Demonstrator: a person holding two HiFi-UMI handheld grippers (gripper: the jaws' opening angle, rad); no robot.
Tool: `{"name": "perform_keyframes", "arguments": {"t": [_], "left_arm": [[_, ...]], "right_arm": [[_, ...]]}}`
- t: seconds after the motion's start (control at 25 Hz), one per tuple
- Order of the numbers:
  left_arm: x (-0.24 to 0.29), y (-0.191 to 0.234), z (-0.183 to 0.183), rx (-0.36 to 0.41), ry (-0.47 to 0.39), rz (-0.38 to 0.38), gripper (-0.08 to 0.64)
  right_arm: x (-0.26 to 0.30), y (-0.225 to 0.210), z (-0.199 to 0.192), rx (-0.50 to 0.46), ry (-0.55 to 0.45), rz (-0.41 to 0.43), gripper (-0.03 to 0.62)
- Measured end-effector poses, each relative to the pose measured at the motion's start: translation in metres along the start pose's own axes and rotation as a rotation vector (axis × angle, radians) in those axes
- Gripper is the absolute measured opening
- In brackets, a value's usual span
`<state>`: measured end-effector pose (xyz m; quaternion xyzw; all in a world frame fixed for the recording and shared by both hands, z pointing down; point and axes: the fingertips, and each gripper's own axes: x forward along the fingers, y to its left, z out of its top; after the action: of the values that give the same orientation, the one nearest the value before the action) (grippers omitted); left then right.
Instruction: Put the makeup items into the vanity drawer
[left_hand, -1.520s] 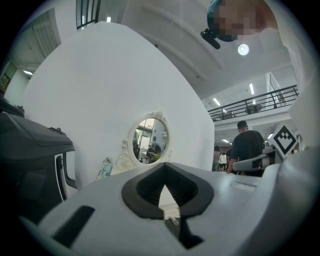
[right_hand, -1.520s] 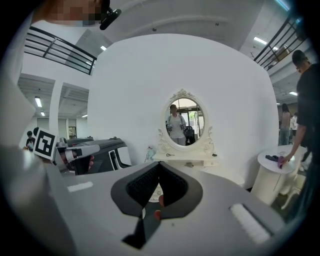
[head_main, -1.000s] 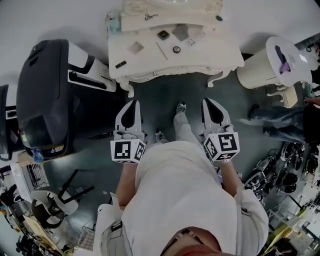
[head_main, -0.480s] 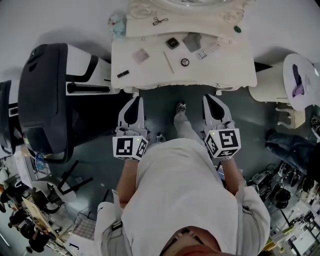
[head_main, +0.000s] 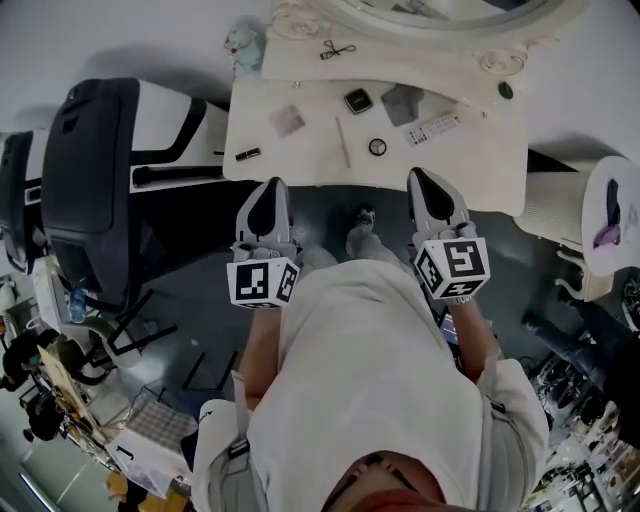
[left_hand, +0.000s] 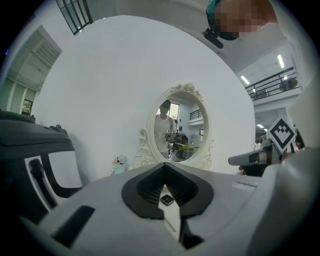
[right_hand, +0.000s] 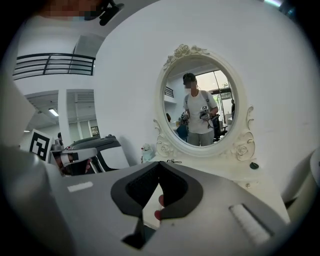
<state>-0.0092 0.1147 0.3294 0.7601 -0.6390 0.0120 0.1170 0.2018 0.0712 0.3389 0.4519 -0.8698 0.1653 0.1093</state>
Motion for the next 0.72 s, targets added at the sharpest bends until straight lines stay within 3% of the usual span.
{"name": "perform_keyframes", "arguments": {"t": [0.36, 0.6, 0.72], "left_arm": [[0.041, 0.018, -0.013, -0.002, 0.072, 0.109, 0.005], [0.08, 0.04, -0.036, 0.005, 0.131, 0.079, 0.005], [0.107, 0.052, -0.045, 0.025, 0.167, 0.044, 0.005]], "right_arm": [[0.042, -0.015, 0.005, -0.001, 0.052, 0.055, 0.008], [0.079, 0.003, 0.027, -0.058, 0.05, 0.108, 0.008], [0.093, 0.007, 0.052, -0.099, 0.015, 0.088, 0.008]]}}
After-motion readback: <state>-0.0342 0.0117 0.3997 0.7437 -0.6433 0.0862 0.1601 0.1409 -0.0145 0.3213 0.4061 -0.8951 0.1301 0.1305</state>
